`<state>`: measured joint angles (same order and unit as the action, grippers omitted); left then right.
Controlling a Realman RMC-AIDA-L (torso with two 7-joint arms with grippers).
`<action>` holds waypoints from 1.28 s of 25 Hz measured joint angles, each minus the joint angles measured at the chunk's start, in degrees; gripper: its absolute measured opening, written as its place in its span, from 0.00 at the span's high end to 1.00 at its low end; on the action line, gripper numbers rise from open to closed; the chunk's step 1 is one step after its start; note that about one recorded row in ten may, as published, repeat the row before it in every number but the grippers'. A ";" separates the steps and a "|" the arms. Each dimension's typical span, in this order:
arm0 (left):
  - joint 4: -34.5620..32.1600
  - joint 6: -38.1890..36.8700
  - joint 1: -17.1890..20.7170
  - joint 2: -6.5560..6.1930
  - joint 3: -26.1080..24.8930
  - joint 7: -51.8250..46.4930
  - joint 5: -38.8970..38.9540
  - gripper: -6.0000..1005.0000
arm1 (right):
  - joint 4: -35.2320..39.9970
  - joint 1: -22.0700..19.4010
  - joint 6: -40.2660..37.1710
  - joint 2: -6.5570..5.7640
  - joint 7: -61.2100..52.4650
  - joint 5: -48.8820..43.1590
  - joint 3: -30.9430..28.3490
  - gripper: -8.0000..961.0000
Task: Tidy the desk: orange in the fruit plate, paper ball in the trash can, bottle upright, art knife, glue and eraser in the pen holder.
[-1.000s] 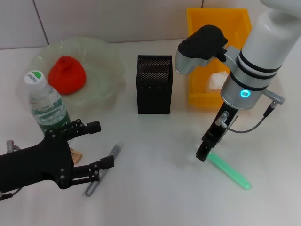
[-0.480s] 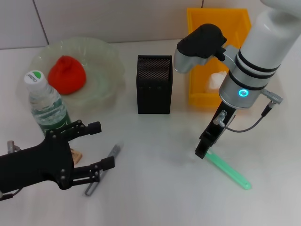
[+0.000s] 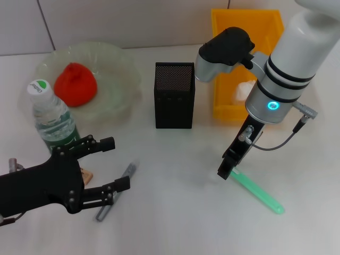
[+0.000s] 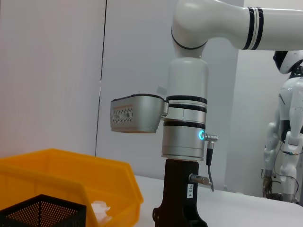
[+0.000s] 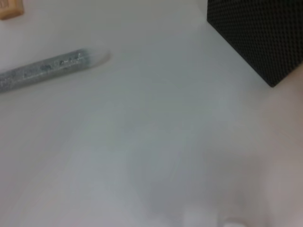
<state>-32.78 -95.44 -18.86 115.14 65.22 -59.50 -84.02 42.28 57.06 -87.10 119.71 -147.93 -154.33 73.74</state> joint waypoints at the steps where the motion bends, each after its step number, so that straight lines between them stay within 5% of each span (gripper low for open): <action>1: 0.00 0.00 0.00 0.00 0.00 0.00 0.00 0.15 | 0.00 0.00 0.00 0.00 0.00 0.00 0.00 0.43; 32: 0.00 -0.01 0.05 0.00 0.08 -0.05 0.00 0.15 | -0.98 -0.28 0.88 0.00 -0.05 -0.25 0.00 0.44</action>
<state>-32.78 -95.45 -18.81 115.13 65.30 -59.55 -84.02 41.30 56.78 -86.22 119.70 -147.97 -154.57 73.74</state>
